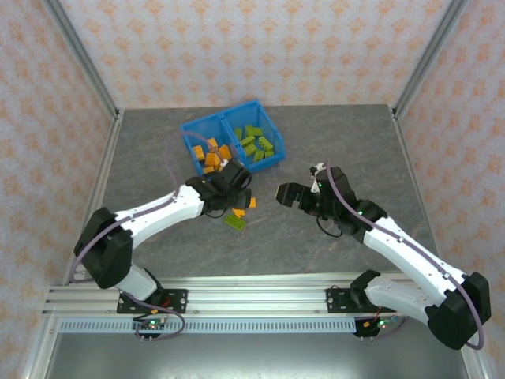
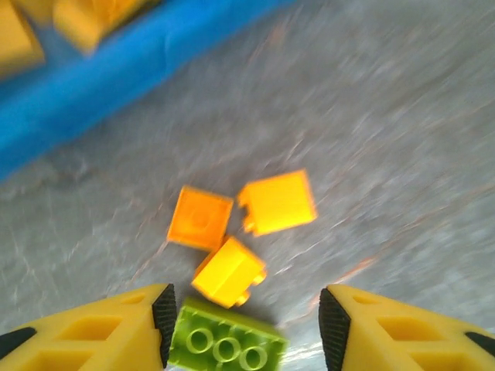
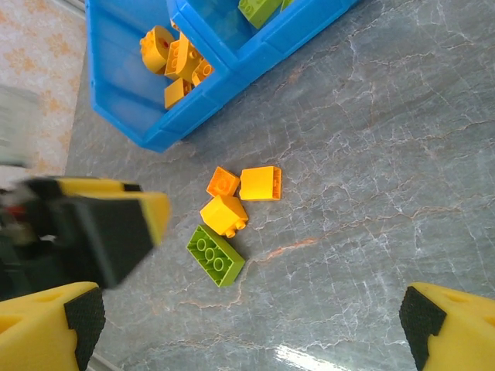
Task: Sort the legos into containers by color
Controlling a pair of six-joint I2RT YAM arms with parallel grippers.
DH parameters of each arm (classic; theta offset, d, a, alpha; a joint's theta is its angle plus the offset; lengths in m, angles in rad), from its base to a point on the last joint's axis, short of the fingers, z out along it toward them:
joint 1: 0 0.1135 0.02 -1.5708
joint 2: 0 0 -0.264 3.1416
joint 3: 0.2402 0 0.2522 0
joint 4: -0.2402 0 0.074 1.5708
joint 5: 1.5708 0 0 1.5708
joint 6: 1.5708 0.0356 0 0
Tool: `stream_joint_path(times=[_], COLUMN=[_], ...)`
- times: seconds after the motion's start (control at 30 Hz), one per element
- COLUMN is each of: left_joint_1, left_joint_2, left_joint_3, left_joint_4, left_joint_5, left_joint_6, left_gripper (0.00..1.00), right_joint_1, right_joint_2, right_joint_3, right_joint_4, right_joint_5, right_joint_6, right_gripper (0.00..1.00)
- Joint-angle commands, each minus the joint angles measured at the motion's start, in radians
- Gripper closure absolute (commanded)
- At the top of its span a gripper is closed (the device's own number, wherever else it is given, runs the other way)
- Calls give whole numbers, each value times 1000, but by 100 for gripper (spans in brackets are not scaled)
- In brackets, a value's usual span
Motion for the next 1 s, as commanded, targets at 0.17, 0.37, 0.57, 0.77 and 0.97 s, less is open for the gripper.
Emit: stream_joint_path(times=[0.17,0.37,0.57,0.77,0.97], left_joint_1=[4,7,6,6,9], left_joint_2=[119,233,269,283,209], left_joint_3=[4,31,11,-16,-12], left_joint_4=[58,80,94,108,95], left_joint_5=[51,34,23,22,28], left_joint_6=[37,27,6,4,-11], left_gripper=[29,33,43,60,68], right_joint_1=[9,12,11,13,18], right_joint_2=[0,-10,-17,-11,-28], right_joint_3=[39,42,38,36,30], right_joint_4=[24,3,2,11,-21], right_joint_5=[-14,-7,1,-8,-15], right_joint_6=[14,10,12,15,12], right_gripper=[1,1,1,1,1])
